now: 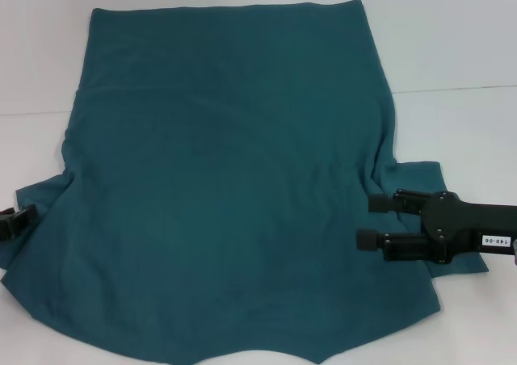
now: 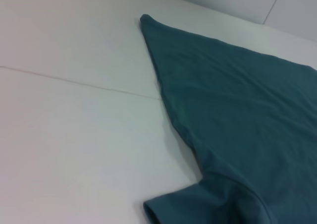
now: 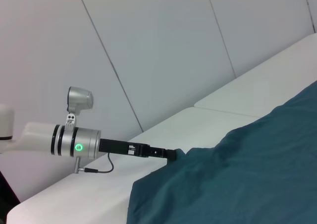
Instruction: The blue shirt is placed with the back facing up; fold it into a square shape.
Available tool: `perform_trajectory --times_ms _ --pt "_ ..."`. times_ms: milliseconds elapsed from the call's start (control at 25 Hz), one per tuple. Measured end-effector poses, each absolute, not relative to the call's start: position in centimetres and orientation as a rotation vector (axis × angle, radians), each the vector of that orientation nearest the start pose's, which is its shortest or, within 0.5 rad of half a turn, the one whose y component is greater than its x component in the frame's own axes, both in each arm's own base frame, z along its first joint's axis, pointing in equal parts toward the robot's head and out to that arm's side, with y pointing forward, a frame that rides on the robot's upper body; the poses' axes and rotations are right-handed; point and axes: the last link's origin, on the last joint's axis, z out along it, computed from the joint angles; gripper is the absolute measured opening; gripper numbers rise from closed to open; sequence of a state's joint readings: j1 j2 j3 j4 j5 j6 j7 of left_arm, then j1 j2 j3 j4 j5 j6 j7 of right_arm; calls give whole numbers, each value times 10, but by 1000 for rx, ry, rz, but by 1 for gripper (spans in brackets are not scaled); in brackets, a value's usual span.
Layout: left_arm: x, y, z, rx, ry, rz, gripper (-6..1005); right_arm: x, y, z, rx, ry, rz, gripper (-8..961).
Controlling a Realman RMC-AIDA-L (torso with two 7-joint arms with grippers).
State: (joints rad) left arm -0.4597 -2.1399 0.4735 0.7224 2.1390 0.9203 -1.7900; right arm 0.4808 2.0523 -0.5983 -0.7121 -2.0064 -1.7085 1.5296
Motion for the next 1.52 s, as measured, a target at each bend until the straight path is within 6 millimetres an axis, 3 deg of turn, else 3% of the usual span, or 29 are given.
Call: perform_trajectory --times_ms 200,320,520,760,1160,1520 --pt "-365 355 33 -1861 -1272 -435 444 273 311 30 -2698 811 820 916" --pt "-364 355 32 -1863 -1273 -437 228 273 311 30 -2698 811 820 916" --pt "-364 356 33 -1864 -1270 -438 32 273 311 30 -2697 810 820 915" --pt "-365 356 36 -1855 -1264 -435 -2 273 311 30 -2692 817 824 915" --pt "-374 362 60 -1761 -1204 -389 -1 270 311 25 -2699 829 839 916" --pt "-370 371 73 -1745 -1152 -378 19 267 312 22 -2700 826 849 915"
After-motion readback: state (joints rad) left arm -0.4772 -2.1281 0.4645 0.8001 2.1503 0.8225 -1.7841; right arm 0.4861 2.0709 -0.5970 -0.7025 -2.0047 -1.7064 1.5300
